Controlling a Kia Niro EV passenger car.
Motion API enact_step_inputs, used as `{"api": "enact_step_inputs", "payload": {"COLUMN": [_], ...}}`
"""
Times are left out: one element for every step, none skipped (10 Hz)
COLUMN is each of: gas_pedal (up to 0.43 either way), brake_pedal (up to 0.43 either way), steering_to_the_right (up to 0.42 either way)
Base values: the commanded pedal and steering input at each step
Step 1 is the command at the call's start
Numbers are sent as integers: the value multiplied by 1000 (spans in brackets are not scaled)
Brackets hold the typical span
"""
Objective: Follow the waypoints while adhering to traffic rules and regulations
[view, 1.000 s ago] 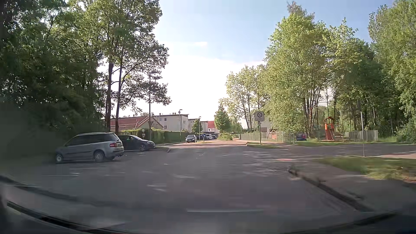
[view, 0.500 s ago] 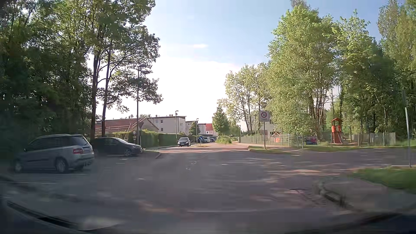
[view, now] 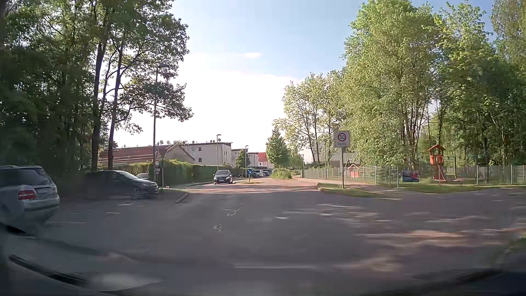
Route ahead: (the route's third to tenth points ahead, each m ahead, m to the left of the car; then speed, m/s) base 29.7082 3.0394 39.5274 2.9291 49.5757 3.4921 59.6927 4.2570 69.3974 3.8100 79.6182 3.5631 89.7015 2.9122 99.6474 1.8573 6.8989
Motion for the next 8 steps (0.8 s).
{"api": "enact_step_inputs", "payload": {"gas_pedal": [0, 0, 0, 28, 67, 67, 59, 59], "brake_pedal": [0, 0, 0, 0, 0, 0, 0, 0], "steering_to_the_right": [1, 0, -3, -3, -3, -4, -5, -8]}}
